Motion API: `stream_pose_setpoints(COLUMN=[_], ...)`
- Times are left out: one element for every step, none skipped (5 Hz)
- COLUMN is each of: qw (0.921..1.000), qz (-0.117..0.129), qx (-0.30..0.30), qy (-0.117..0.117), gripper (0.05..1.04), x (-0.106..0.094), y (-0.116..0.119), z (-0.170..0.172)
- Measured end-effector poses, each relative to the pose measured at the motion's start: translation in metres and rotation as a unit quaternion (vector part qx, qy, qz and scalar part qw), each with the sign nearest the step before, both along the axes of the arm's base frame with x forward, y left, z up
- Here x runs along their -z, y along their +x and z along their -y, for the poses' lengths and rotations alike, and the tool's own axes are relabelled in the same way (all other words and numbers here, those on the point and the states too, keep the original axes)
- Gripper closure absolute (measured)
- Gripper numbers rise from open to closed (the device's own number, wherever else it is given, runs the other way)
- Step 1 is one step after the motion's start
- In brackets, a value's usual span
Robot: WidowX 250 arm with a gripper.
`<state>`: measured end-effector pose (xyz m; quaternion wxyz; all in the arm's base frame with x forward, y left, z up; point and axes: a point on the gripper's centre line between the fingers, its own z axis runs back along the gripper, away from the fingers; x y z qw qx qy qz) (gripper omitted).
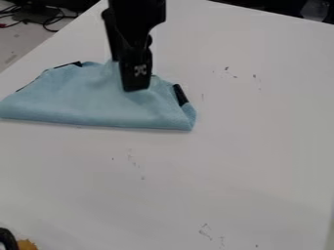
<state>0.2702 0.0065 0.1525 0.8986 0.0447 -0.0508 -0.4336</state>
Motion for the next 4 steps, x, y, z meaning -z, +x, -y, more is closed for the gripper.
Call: stream_pose_setpoints(qw=[0.9937,0.9865,0.9862,0.9850], qz=[-0.004,-0.003,0.006,-0.010], qx=[0.112,0.163,0.165,0.172], qy=[0.000,0.004,-0.014,-0.007], gripper=[0.083,0.083,0.083,0.083], x=[0.020,0.042,0.065,0.080], y=[0.052,0.103,0.129,0.146], z=[-0.023,-0.047,-0.079,-0.094])
